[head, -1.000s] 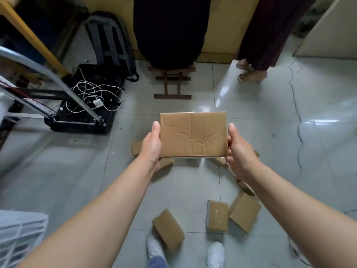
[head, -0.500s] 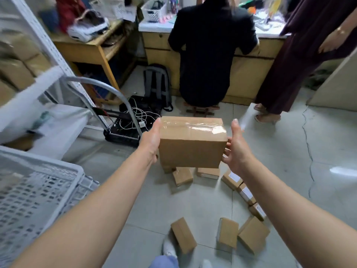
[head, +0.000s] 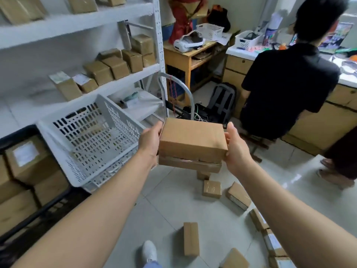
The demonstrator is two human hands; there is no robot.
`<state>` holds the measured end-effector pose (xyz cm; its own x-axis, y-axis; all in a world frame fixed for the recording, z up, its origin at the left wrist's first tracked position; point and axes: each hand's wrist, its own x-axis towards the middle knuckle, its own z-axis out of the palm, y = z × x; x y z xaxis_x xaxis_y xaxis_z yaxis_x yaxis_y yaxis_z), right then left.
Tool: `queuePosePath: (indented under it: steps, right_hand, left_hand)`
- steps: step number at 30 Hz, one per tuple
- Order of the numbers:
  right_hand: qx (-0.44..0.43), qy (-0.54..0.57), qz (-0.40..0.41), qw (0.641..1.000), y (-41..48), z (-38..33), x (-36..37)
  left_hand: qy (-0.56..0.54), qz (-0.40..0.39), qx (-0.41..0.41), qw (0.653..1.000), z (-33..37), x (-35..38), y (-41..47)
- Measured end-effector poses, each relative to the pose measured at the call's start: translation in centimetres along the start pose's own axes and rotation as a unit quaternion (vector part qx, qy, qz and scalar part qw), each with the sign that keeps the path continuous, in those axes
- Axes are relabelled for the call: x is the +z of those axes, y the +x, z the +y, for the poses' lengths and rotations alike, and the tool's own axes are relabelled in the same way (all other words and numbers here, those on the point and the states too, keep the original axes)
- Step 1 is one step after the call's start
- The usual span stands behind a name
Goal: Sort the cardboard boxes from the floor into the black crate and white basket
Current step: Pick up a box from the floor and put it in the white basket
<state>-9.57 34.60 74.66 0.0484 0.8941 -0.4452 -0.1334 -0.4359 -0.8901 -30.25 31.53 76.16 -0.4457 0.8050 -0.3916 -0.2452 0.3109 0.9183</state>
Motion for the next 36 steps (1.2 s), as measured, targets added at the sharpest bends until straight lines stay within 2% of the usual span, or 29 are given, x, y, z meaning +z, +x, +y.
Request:
queuePosePath:
  steps: [7, 14, 23, 28, 36]
  right_hand:
    - [-0.074, -0.050, -0.052, 0.995, -1.5, -0.2, 9.5]
    - [-0.072, -0.068, -0.137, 0.986, -3.5, 1.5, 21.6]
    - [-0.084, -0.100, -0.143, 0.981, -4.5, 4.8, 36.3]
    - [-0.080, -0.104, -0.120, 0.984, -3.2, 5.7, 39.9]
    - [-0.059, -0.121, -0.118, 0.984, 3.7, 5.8, 43.7]
  left_hand:
    - [-0.044, 0.109, 0.047, 0.992, 1.0, -8.3, -0.6]
    - [-0.087, 0.169, 0.070, 0.979, 3.3, -20.0, 0.0]
    - [-0.118, 0.172, 0.058, 0.976, 5.2, -33.8, 5.0]
    - [-0.108, 0.148, 0.034, 0.983, 6.2, -36.5, 8.4]
    - [-0.066, 0.143, -0.001, 0.988, 6.5, -35.9, 16.0]
